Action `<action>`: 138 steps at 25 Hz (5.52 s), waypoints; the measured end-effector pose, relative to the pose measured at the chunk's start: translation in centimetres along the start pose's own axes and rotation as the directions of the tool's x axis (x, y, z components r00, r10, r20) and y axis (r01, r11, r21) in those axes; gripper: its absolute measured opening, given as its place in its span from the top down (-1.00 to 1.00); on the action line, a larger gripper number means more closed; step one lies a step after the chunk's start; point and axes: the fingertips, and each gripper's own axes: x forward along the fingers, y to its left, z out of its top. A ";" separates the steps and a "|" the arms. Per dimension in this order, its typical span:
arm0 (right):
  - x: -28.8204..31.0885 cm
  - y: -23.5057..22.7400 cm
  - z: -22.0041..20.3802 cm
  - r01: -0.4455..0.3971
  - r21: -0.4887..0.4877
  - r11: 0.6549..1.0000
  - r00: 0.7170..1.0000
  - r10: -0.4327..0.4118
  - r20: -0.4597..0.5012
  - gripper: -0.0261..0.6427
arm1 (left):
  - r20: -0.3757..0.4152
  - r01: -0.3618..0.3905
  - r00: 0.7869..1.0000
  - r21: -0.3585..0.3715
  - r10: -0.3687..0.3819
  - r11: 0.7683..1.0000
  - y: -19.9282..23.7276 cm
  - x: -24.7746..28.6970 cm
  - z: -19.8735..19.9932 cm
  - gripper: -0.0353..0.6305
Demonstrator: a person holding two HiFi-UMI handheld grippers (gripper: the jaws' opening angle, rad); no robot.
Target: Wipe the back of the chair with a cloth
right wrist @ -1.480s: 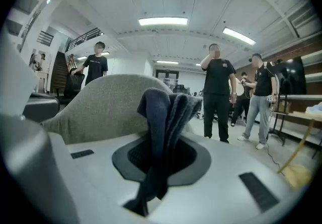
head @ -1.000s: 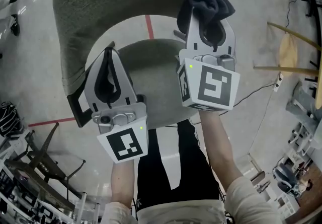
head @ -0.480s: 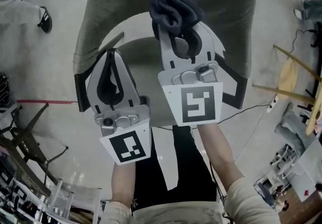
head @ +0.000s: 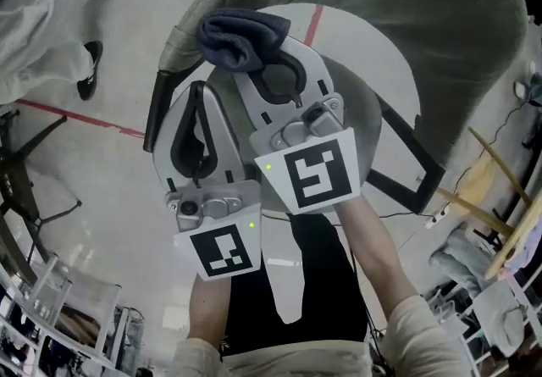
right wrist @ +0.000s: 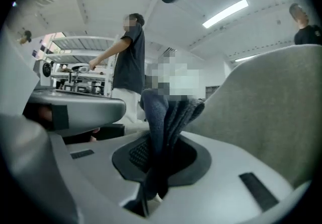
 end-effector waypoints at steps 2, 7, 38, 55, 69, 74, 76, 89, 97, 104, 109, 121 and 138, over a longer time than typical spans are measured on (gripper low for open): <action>0.8 2.0 -1.1 -0.092 -0.021 0.996 0.996 0.091 -0.024 0.76 | 0.000 -0.040 0.999 -0.004 0.040 0.999 0.9 -0.4 -0.6 0.85; 2.1 3.8 -2.4 -0.155 -0.007 0.988 0.988 0.155 -0.017 0.76 | -0.035 -0.081 0.996 -0.017 0.081 0.997 1.9 -1.2 -3.0 0.85; 3.3 -3.9 -3.3 0.039 -0.019 0.999 0.999 -0.039 -0.009 0.76 | -0.054 0.006 0.999 -0.018 -0.007 1.000 -0.9 1.4 -4.5 0.85; -4.2 -16.0 -5.0 0.500 0.025 0.865 0.865 -0.498 -0.058 0.76 | -0.040 0.247 0.969 0.024 -0.246 0.969 -9.0 5.3 -4.2 0.85; -17.2 -22.0 -6.5 0.825 0.106 0.555 0.564 -0.821 -0.091 0.76 | -0.003 0.529 0.848 0.071 -0.530 0.845 -19.3 5.6 -2.9 0.85; -22.8 -22.3 -6.7 0.912 0.136 0.387 0.402 -0.908 -0.115 0.76 | -0.003 0.604 0.796 0.084 -0.606 0.793 -21.7 4.9 -2.9 0.85; -24.7 -21.8 -6.9 0.938 0.134 0.319 0.336 -0.933 -0.131 0.76 | -0.003 0.638 0.768 0.089 -0.640 0.765 -22.4 4.5 -2.7 0.85; -31.2 -17.0 -7.6 0.987 0.121 0.111 0.131 -0.976 -0.172 0.76 | 0.020 0.742 0.666 0.088 -0.746 0.664 -25.1 1.1 -2.0 0.85; -32.5 -16.2 -8.2 0.989 0.120 0.084 0.106 -0.975 -0.193 0.76 | 0.026 0.751 0.656 0.083 -0.755 0.655 -25.4 0.0 -2.0 0.85; -32.3 -16.0 -7.7 0.986 0.119 0.119 0.140 -0.972 -0.189 0.76 | 0.026 0.716 0.694 0.073 -0.719 0.694 -23.4 0.5 -1.6 0.85; -31.1 -16.7 -3.9 0.977 0.094 0.192 0.203 -0.971 -0.123 0.76 | 0.039 0.657 0.750 0.071 -0.661 0.750 -21.0 1.4 0.4 0.85; -23.2 -16.6 14.3 0.845 0.113 0.522 0.510 -0.852 0.122 0.76 | 0.125 0.433 0.888 0.092 -0.442 0.897 -13.9 2.0 14.4 0.85; -31.0 -1.0 36.5 0.609 0.091 0.788 0.763 -0.613 0.204 0.76 | 0.271 0.362 0.889 0.077 -0.369 0.929 -9.1 -11.8 39.1 0.85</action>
